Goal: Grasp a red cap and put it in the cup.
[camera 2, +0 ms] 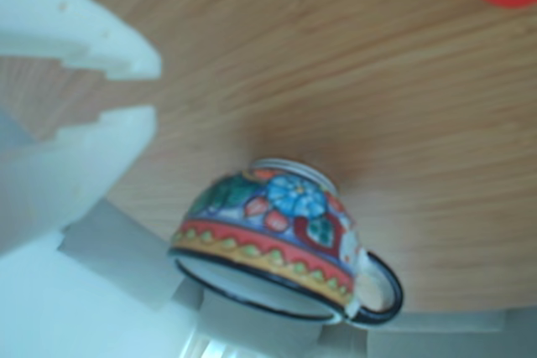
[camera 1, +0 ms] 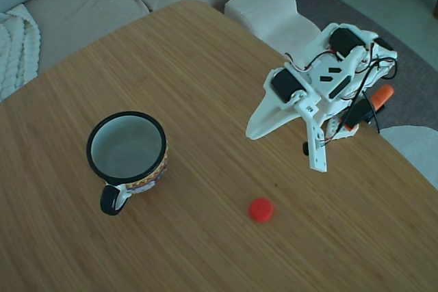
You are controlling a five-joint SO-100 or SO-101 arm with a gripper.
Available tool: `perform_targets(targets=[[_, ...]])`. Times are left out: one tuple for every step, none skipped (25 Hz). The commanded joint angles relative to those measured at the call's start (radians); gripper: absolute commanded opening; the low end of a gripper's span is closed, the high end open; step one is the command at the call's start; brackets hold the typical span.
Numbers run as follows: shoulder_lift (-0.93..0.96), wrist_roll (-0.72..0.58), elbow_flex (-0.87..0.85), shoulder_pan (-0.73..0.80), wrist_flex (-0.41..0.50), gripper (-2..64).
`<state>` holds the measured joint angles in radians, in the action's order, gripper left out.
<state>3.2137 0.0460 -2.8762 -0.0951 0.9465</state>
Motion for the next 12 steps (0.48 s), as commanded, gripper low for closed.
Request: perform_targets(targets=[[0.008,0.002,0.011,0.003,-0.003,0.3],[0.008,0.002,0.011,0.003,-0.003,0.3],[0.008,0.000,0.011,0.003,-0.003,0.3],[0.008,-0.002,0.011,0.003,-0.003,0.3],[0.008,-0.002,0.011,0.003,-0.003,0.4],[0.008,-0.002,0.011,0.003,-0.005,0.4],[0.008,-0.002,0.011,0.003,-0.005,0.4],[0.005,-0.002,0.011,0.003,-0.006,0.4],[-0.008,-0.002,0.015,0.005,-0.009,0.4],[-0.011,-0.002,0.017,0.005,-0.009,0.4],[-0.011,-0.003,0.018,0.005,-0.009,0.4],[-0.011,-0.003,0.018,0.005,-0.009,0.4]])
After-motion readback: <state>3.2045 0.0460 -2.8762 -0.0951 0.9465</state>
